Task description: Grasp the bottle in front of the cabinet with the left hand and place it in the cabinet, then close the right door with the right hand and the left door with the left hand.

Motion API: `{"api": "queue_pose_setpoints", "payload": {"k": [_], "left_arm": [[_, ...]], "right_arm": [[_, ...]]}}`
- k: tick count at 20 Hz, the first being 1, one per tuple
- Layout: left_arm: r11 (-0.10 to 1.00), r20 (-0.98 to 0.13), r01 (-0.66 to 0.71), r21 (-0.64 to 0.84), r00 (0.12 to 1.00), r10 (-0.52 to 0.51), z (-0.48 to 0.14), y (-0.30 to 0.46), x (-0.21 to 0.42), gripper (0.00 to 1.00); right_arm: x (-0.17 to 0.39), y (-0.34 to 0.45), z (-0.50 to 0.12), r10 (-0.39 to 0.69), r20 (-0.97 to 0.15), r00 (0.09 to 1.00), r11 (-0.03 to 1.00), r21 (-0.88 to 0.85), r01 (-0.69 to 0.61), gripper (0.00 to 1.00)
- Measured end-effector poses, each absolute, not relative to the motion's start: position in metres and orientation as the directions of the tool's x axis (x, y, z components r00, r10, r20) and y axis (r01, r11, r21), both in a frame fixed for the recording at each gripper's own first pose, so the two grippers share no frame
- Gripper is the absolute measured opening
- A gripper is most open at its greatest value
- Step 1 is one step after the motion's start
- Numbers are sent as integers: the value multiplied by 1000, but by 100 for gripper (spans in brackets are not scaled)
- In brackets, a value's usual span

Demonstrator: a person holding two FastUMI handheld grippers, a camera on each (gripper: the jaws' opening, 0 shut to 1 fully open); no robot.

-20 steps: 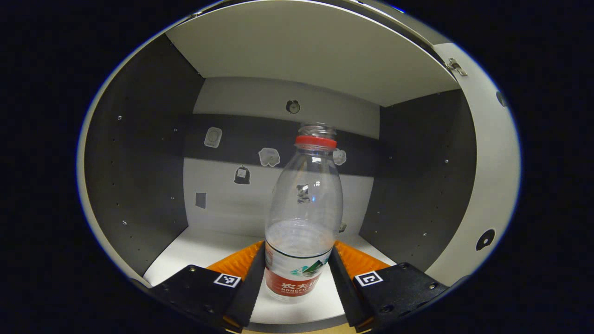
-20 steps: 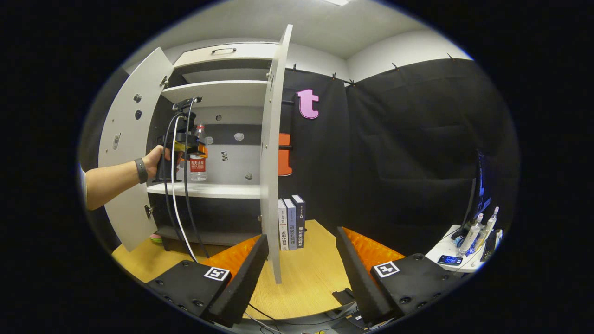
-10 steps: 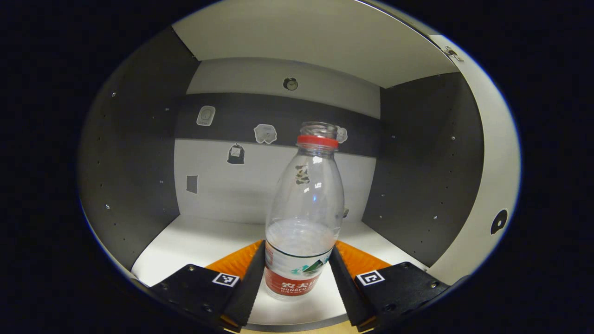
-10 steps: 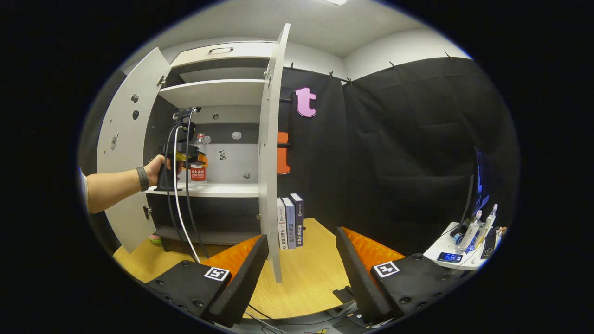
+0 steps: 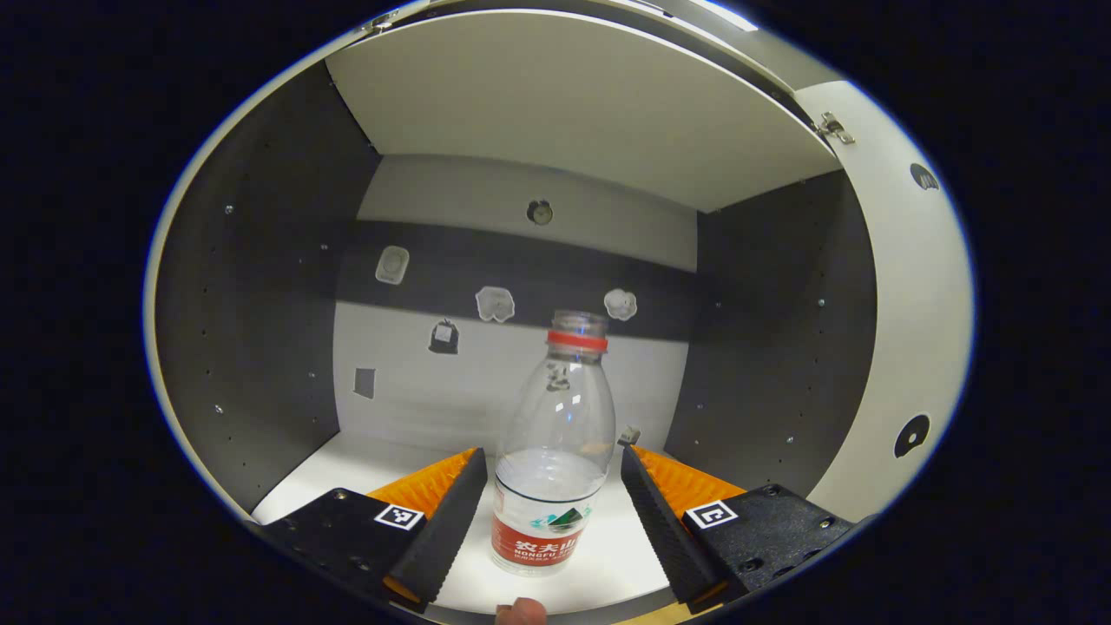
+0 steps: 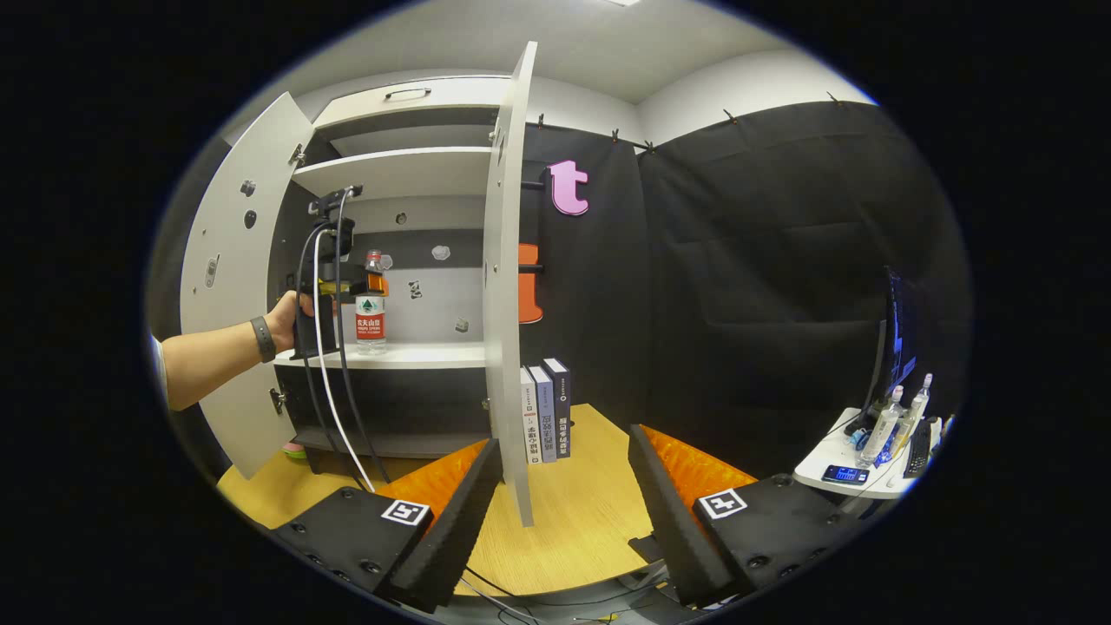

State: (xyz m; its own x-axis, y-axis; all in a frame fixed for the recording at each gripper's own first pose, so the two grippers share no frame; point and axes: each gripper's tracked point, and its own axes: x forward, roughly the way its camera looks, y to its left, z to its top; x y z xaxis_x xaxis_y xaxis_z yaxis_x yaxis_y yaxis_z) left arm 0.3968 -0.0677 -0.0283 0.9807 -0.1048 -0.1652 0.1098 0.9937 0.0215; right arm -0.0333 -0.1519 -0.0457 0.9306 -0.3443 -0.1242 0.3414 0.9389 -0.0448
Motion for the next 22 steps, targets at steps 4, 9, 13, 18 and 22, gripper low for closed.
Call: {"api": "queue_pose_setpoints", "payload": {"k": [4, 9, 13, 18, 22], "left_arm": [[986, -30, 167, -11, 985, -167, 35, -86, 364, 94], [980, 21, 198, -35, 980, -198, 86, -93, 283, 94], [979, 34, 198, -47, 980, -196, 90, -79, 213, 94], [992, -28, 106, -69, 994, -108, 56, -38, 151, 94], [995, -39, 56, -79, 997, -60, 25, -16, 105, 94]], "right_arm": [[-32, -149, -43, -339, -114, 934, 941, -41, 336, 97], [-16, -134, -31, -289, -84, 954, 957, -27, 288, 96], [0, -112, -19, -220, -50, 974, 975, 7, 221, 97], [10, -89, -11, -144, -21, 989, 989, 9, 144, 96], [9, -78, -16, -100, -27, 995, 995, -7, 99, 96]]}}
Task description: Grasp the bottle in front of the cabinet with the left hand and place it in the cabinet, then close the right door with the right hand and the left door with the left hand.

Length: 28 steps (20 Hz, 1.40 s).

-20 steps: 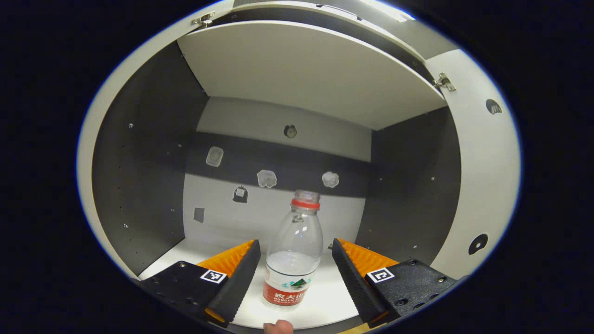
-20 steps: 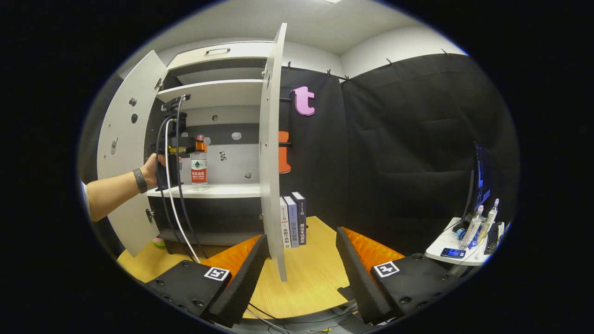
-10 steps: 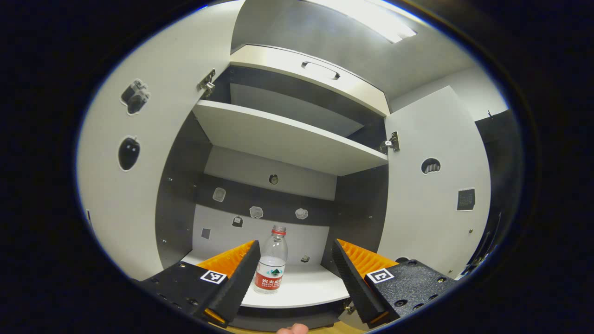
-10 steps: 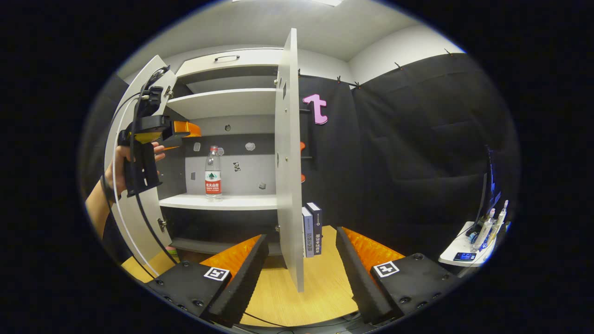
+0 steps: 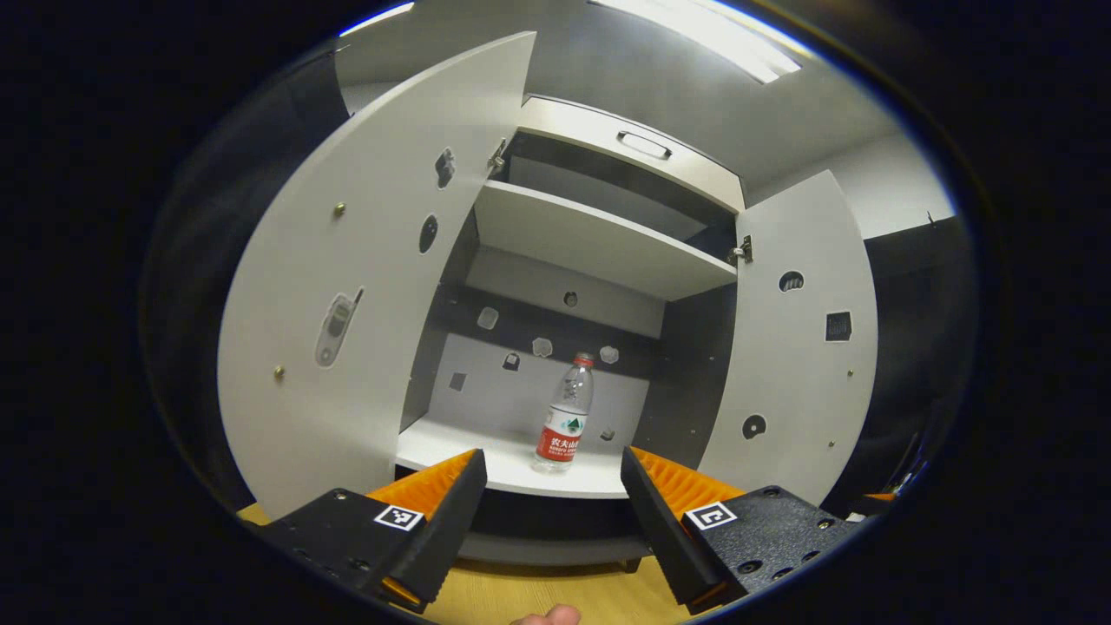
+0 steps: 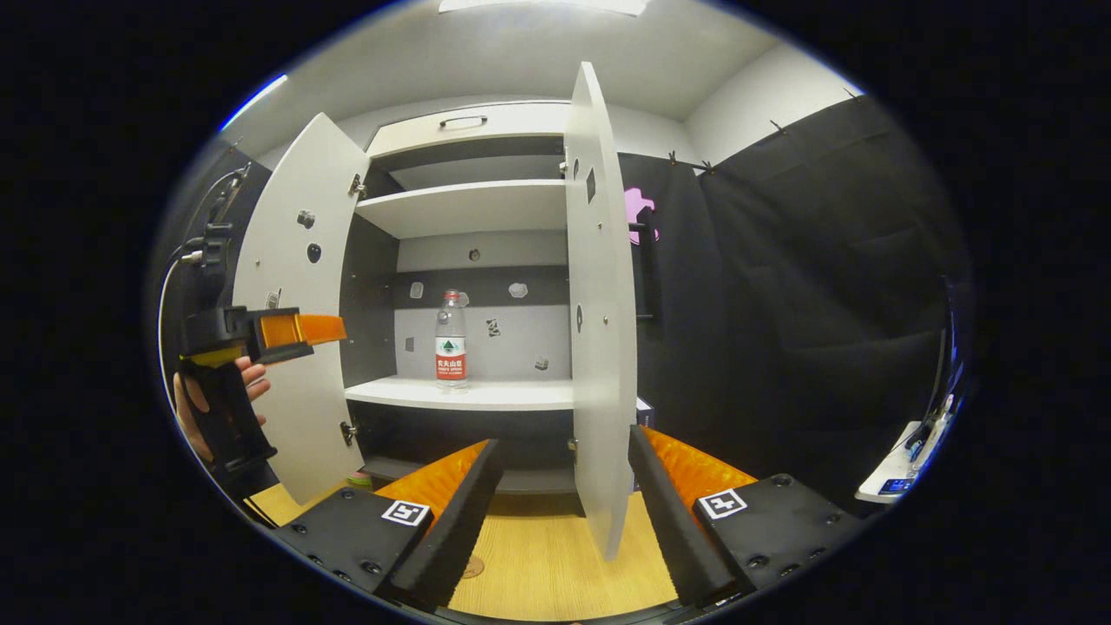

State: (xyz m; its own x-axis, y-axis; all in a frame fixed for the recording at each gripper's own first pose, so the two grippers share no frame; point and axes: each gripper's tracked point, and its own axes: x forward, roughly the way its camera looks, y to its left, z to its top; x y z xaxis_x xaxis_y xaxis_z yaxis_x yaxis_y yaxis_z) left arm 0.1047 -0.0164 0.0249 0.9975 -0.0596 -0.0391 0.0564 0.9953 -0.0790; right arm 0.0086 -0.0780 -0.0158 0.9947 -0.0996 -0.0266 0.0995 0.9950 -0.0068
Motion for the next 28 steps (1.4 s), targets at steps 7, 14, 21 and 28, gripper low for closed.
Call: {"api": "queue_pose_setpoints", "payload": {"k": [7, 14, 21, 28], "left_arm": [[998, -66, 22, -54, 998, -25, -31, -15, 39, 95], [998, -28, 57, -20, 998, -58, -27, -19, 20, 95], [998, -25, 55, 17, 998, -55, -28, -8, 7, 94], [999, -56, 31, -13, 998, -31, -36, 5, -3, 94]], "right_arm": [[3, -76, -39, -101, -77, 992, 994, 28, 103, 97], [4, -129, 8, -157, -4, 988, 987, -34, 157, 96], [51, -221, 81, -205, 30, 978, 978, 51, 204, 96], [104, -245, 95, -264, 52, 963, 964, -12, 265, 96]]}}
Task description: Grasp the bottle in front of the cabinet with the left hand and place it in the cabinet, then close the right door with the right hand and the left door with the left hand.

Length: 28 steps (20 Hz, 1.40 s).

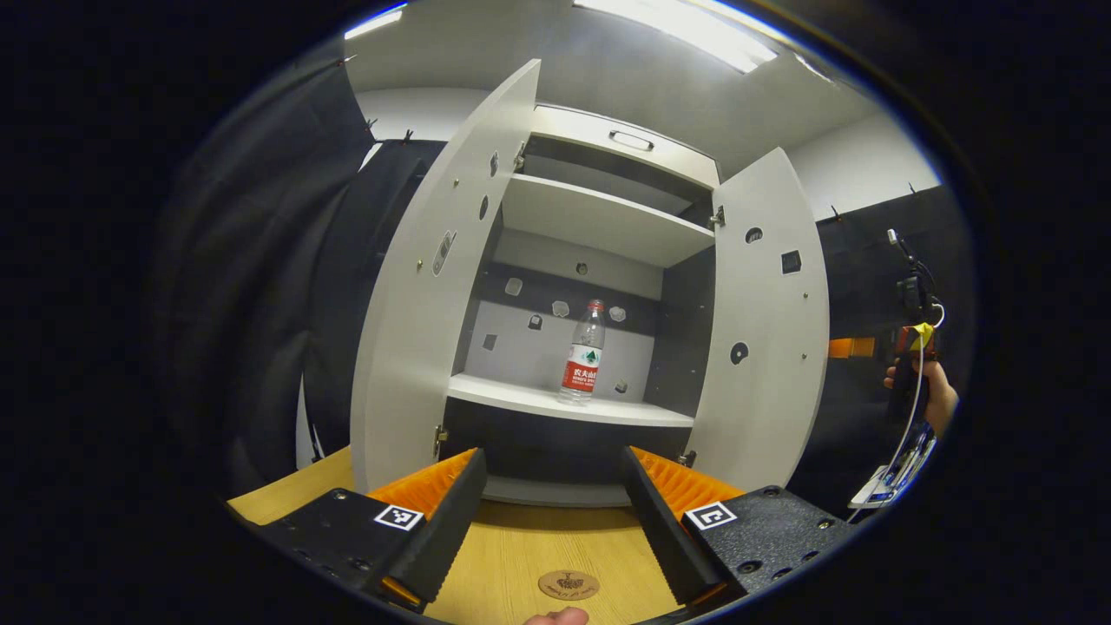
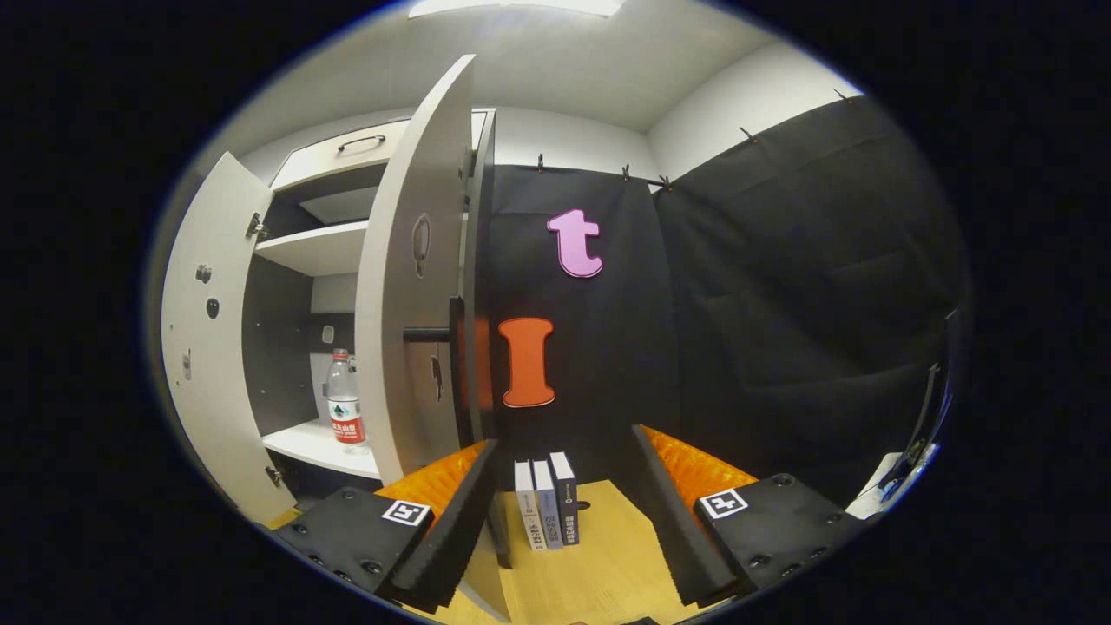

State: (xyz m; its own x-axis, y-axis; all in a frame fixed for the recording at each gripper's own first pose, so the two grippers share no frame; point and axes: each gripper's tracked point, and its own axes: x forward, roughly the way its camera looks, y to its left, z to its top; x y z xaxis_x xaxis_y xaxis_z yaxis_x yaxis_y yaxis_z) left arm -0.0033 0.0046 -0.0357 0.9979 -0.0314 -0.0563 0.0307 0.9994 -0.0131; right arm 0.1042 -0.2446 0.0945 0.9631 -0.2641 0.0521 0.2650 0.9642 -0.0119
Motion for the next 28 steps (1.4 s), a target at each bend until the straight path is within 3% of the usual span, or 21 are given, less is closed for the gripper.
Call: {"api": "queue_pose_setpoints", "payload": {"k": [2, 3, 4, 5, 6, 10, 16, 28], "left_arm": [[1000, -60, 16, -12, 998, -16, -39, 11, -5, 94], [1000, -63, 9, -17, 998, -10, -41, 14, -6, 94], [1000, -64, 7, -26, 998, -8, -42, 16, -6, 94], [999, -64, 7, -36, 998, -9, -43, 17, -5, 94], [999, -63, 10, -48, 998, -13, -43, 17, -2, 94], [996, -58, 17, -93, 998, -22, -46, 16, 10, 94], [991, -54, 38, -127, 998, -45, -48, 12, 11, 94], [993, -34, -90, -77, 996, 87, -41, 59, -3, 95]], "right_arm": [[107, -247, 98, -284, 77, 956, 958, -19, 286, 96], [107, -246, 97, -285, 81, 955, 958, -16, 287, 88], [107, -244, 97, -284, 84, 955, 958, -7, 285, 88], [108, -240, 94, -270, 77, 960, 963, 6, 270, 100], [103, -237, 91, -266, 75, 961, 964, 14, 266, 95], [104, -218, 92, -250, 91, 964, 967, -17, 252, 94], [111, -160, 82, -117, 51, 992, 993, -11, 118, 94], [157, -57, 72, 94, 69, 993, 995, 16, -95, 94]]}}
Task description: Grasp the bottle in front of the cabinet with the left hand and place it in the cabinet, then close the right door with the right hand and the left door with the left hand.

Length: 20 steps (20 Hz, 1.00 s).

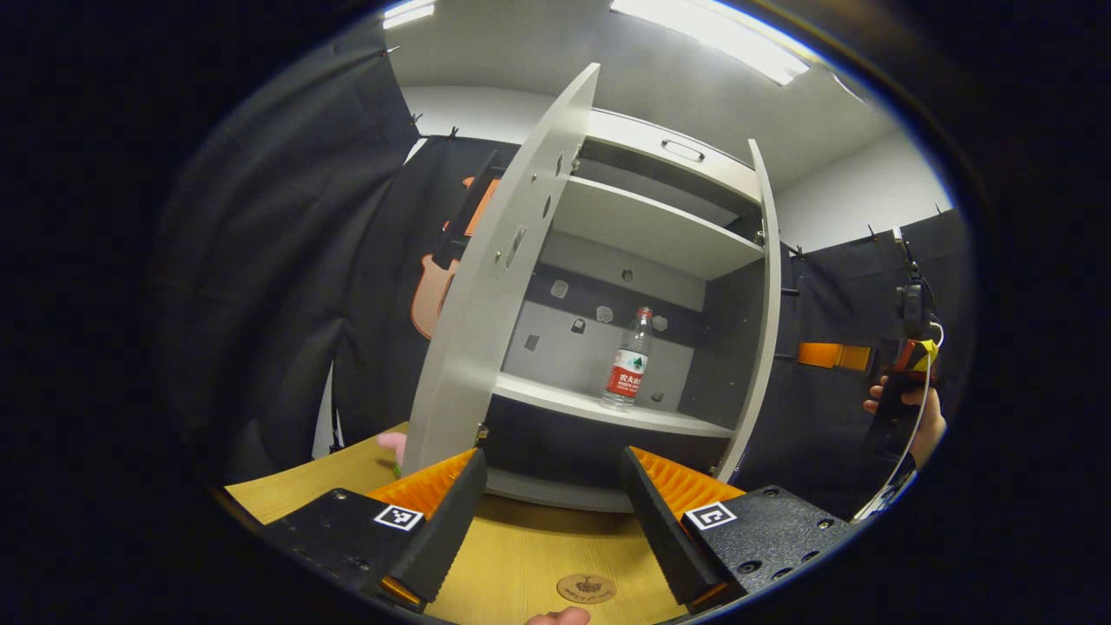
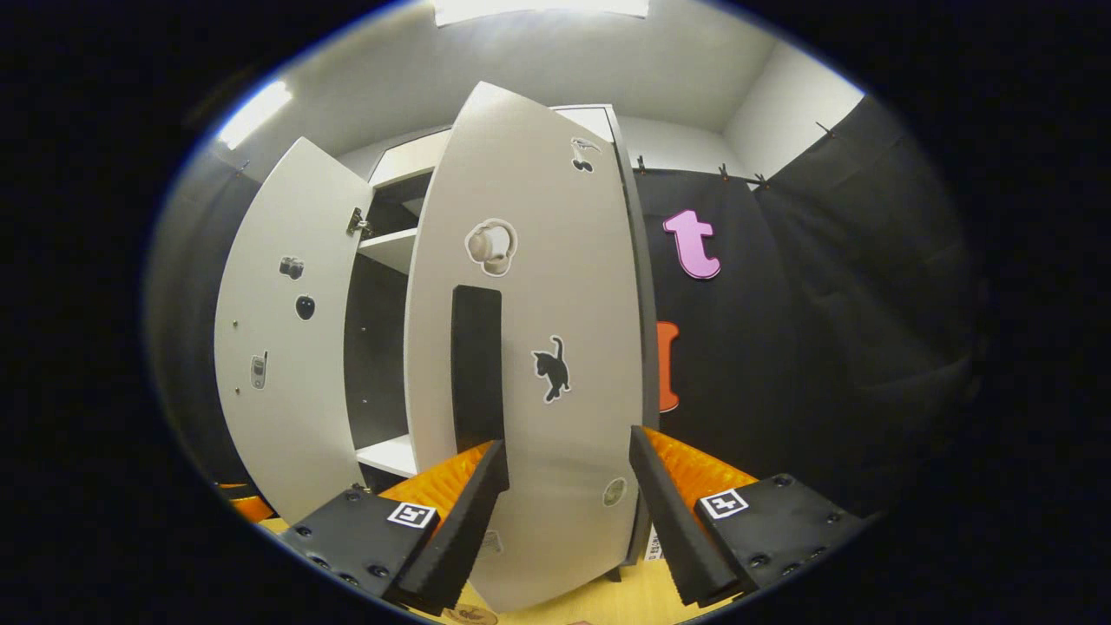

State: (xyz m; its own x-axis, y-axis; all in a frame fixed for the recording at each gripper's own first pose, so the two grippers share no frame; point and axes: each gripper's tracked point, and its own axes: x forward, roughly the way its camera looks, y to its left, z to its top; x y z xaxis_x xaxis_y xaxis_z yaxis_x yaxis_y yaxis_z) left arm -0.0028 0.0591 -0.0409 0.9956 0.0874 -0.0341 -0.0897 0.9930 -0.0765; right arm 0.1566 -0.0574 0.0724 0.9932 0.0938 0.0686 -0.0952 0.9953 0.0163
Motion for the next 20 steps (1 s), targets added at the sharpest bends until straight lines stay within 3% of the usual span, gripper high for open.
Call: {"api": "queue_pose_setpoints", "payload": {"k": [6, 14, 15, 16, 20], "left_arm": [[982, 14, -178, -59, 984, 179, -22, 92, -12, 94], [920, 109, -388, -54, 913, 392, 20, 166, -29, 94], [912, 121, -408, -49, 903, 411, 26, 174, -30, 94], [903, 131, -427, -47, 894, 429, 33, 182, -31, 94], [864, 165, -503, -17, 851, 498, 50, 212, -30, 94]], "right_arm": [[186, -21, 58, 182, 38, 983, 980, 80, -184, 94], [214, 0, 58, 177, 65, 982, 984, 21, -178, 95], [218, 3, 56, 175, 65, 982, 984, 27, -177, 100], [222, 5, 55, 175, 66, 982, 983, 36, -178, 95], [236, 10, 52, 193, 61, 979, 978, 64, -197, 95]]}}
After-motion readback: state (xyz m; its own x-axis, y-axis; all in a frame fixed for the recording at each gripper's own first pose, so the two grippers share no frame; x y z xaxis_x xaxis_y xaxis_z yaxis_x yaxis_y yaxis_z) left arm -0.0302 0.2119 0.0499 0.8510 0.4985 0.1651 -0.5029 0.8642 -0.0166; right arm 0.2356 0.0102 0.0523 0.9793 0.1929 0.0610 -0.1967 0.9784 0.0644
